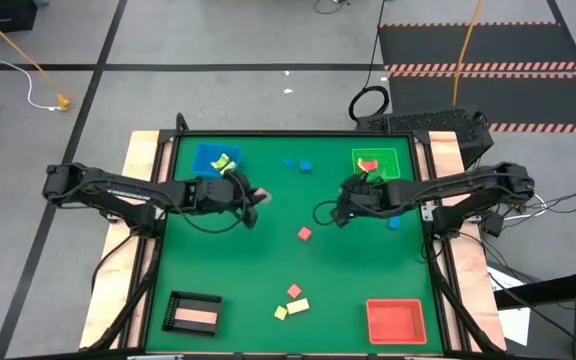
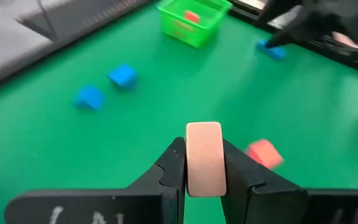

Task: Sort & place blocks by color
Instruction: Put the top brown block into the black bin, then put the bottom blue block into the orange bin, then put the top orange block into the green bin

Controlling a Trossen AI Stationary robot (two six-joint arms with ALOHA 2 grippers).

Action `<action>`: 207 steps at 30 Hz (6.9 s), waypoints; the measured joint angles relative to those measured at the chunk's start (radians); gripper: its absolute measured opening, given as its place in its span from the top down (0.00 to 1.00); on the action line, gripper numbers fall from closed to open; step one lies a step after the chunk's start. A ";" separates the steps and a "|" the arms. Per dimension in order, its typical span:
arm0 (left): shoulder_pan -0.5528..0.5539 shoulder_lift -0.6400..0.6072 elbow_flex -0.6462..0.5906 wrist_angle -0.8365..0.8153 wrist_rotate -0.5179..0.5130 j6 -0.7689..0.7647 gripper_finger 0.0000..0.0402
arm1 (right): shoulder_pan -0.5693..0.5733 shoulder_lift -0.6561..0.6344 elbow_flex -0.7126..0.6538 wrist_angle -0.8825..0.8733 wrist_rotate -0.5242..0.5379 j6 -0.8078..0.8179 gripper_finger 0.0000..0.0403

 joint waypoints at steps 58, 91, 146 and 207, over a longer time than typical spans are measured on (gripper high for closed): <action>-0.998 -0.160 0.000 -0.498 0.258 -1.391 0.65 | 0.042 -0.283 -0.340 -0.282 -0.351 0.502 0.41; -0.884 -0.160 0.000 -0.201 -0.144 -0.718 0.64 | 0.043 -0.220 -0.557 -0.072 -0.259 0.748 0.48; -0.661 -0.160 0.000 -0.276 -0.381 -0.517 0.64 | 0.854 -0.124 -0.282 0.754 -0.687 1.122 0.59; -0.661 -0.160 -0.001 -0.277 -0.380 -0.405 0.64 | 0.173 0.487 -0.282 1.400 0.055 -0.613 0.32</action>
